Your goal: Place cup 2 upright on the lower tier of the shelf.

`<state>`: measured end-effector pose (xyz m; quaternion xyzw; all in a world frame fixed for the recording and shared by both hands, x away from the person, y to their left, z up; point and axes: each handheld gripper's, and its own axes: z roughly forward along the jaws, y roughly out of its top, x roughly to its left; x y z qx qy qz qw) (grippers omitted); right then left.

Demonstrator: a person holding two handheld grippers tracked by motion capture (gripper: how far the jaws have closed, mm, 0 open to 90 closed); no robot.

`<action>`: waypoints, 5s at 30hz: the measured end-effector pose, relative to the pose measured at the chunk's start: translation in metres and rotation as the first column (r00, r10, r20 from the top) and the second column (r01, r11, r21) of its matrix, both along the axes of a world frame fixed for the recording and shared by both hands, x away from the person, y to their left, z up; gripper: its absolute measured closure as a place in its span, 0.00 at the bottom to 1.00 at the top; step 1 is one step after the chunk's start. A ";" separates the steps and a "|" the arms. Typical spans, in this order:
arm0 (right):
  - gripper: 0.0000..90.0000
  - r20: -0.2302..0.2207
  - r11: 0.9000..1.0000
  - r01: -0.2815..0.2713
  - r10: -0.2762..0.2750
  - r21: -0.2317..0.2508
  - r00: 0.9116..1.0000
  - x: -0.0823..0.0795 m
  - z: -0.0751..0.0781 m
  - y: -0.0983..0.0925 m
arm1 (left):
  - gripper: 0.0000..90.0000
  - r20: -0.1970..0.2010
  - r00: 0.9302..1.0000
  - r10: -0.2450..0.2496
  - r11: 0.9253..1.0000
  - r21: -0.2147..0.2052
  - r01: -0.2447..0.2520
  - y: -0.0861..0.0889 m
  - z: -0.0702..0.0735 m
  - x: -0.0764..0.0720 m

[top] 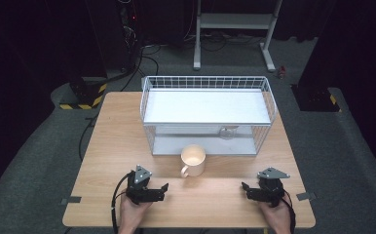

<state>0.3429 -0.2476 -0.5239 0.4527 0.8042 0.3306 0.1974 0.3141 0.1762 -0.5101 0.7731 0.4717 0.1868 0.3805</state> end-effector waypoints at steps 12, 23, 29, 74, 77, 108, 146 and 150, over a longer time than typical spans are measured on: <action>0.20 0.003 1.000 -0.001 0.001 -0.001 1.000 0.001 0.000 0.000 | 0.07 0.014 0.996 -0.094 0.996 0.002 0.094 -0.035 0.009 0.006; 0.20 0.003 1.000 0.003 -0.003 -0.001 1.000 0.001 0.000 0.001 | 0.06 0.038 0.993 -0.114 0.993 0.046 0.112 -0.063 0.015 0.024; 0.20 0.003 1.000 0.003 -0.003 -0.001 1.000 0.001 0.000 0.001 | 0.06 0.044 0.993 -0.106 0.992 0.068 0.102 -0.073 0.014 0.032; 0.20 0.007 1.000 -0.001 0.001 -0.005 1.000 0.001 0.000 0.001 | 0.06 0.079 0.994 -0.071 0.997 0.007 0.071 -0.107 0.006 0.068; 0.20 0.003 1.000 0.003 -0.003 -0.002 1.000 0.001 0.000 0.001 | 0.07 0.089 0.994 -0.066 0.998 0.015 0.065 -0.109 0.005 0.069; 0.20 0.004 1.000 0.002 -0.002 -0.003 1.000 0.001 0.000 0.001 | 0.10 0.123 0.990 -0.072 0.996 0.052 0.066 -0.115 0.014 0.068; 0.20 0.004 1.000 0.004 -0.004 -0.002 1.000 0.001 0.000 0.001 | 0.10 0.118 0.993 0.017 0.999 0.049 -0.023 -0.099 0.029 0.097; 0.20 0.004 1.000 0.004 -0.004 -0.002 1.000 0.001 0.000 0.001 | 0.10 0.124 0.992 0.021 0.999 0.047 -0.027 -0.099 0.028 0.099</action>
